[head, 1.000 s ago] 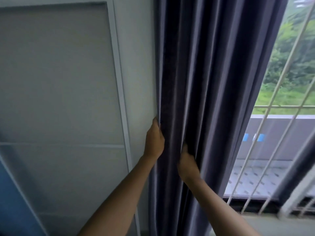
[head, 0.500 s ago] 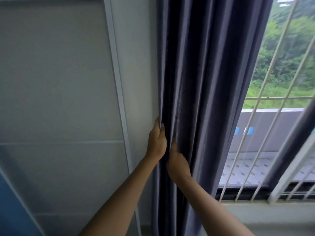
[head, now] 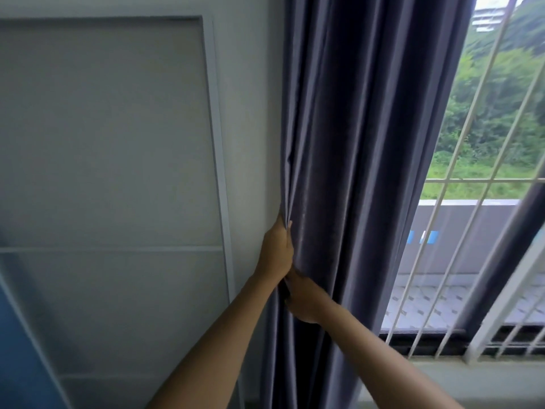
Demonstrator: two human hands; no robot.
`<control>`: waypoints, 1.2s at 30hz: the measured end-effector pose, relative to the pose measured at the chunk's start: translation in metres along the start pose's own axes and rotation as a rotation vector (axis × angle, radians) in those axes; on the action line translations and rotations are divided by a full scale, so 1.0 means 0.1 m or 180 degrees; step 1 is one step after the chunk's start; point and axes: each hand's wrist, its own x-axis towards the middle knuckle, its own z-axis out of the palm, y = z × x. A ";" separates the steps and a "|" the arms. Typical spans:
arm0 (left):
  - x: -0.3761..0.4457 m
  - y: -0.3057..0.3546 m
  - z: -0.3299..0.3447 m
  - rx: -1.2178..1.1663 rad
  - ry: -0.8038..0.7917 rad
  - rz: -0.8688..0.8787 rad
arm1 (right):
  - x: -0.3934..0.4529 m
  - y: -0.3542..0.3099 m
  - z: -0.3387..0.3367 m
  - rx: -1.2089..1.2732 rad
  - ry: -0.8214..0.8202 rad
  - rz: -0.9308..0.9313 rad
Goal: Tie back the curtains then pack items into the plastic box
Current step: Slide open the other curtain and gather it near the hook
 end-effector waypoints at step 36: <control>-0.10 0.06 0.06 -0.0537 -0.0068 -0.0108 | 0.00 -0.03 0.24 0.0022 0.1496 -0.0177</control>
